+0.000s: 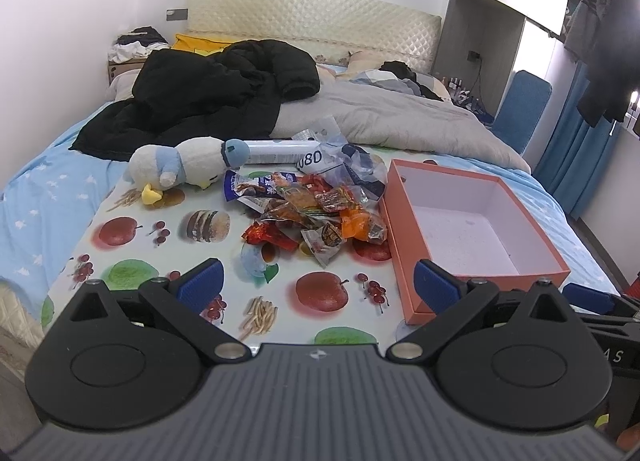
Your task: Organize snacks
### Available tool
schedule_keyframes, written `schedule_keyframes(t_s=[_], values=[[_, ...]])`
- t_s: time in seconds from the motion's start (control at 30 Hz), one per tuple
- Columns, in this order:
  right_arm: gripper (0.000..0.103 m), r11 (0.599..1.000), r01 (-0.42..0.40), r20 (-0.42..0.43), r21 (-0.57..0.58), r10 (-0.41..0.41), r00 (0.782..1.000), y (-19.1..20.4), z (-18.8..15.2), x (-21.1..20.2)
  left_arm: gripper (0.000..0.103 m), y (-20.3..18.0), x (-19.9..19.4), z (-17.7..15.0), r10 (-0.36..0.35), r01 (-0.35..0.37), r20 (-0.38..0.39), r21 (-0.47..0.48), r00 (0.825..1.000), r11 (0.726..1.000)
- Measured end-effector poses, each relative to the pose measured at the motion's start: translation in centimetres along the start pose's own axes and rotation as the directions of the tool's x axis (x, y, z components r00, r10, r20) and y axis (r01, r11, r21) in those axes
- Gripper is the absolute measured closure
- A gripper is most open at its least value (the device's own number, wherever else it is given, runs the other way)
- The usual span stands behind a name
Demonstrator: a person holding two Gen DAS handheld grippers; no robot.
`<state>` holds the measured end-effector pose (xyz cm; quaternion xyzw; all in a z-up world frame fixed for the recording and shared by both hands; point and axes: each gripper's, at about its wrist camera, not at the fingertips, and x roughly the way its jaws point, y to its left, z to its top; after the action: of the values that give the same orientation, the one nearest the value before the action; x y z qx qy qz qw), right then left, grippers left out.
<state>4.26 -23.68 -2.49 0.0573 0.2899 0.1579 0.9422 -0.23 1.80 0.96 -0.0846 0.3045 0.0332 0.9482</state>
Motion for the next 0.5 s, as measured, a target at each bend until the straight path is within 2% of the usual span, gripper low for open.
schedule_keyframes(t_s=[0.5], values=[[0.0, 1.0, -0.007, -0.009, 0.0, 0.007, 1.0, -0.06, -0.3, 0.36, 0.001, -0.22, 0.85, -0.84, 0.017, -0.017, -0.012, 0.012, 1.0, 1.0]])
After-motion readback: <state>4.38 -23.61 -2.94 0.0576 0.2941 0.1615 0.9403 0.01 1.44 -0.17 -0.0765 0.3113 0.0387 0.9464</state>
